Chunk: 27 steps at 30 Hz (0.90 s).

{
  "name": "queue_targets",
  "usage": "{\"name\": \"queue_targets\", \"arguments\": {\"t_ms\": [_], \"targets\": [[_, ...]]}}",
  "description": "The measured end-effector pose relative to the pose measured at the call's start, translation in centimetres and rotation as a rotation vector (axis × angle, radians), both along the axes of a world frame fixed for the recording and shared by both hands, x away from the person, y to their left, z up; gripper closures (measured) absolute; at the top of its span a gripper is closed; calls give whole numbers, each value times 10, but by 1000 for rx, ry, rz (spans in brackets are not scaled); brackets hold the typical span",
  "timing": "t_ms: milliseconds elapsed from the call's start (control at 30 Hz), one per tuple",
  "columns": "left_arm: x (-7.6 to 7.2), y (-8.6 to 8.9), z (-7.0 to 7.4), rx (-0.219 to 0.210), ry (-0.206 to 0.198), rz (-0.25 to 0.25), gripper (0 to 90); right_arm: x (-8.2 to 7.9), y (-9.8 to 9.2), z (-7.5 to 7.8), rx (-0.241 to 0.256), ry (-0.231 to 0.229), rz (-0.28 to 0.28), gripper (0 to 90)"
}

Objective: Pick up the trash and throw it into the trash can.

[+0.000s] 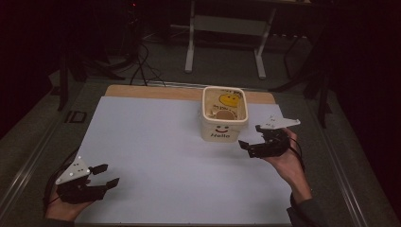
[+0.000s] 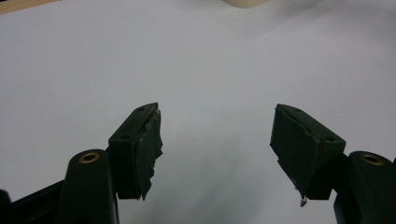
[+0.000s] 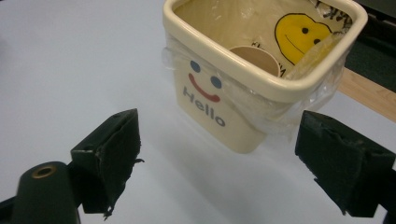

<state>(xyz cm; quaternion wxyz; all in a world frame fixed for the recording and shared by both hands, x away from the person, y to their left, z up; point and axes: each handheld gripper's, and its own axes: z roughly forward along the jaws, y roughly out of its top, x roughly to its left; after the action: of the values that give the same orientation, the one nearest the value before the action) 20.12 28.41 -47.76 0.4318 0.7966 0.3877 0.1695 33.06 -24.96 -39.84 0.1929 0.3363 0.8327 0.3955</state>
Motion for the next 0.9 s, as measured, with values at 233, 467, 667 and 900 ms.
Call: {"name": "queue_targets", "arguments": {"t_ms": [233, 467, 667, 900], "targets": [[0, 0, 0, -1, -3, 5, 333, -9, -9, -13, 25, -11, -18, 128], [0, 0, 0, 1, -5, 11, 333, -15, -13, -22, 51, -14, -20, 128], [-1, 1, 1, -2, -9, 17, 333, -21, -14, -35, 60, -8, -28, 128], [-1, 1, 1, -3, -13, 22, 332, -24, -15, -40, 55, -1, -24, 128]]}}
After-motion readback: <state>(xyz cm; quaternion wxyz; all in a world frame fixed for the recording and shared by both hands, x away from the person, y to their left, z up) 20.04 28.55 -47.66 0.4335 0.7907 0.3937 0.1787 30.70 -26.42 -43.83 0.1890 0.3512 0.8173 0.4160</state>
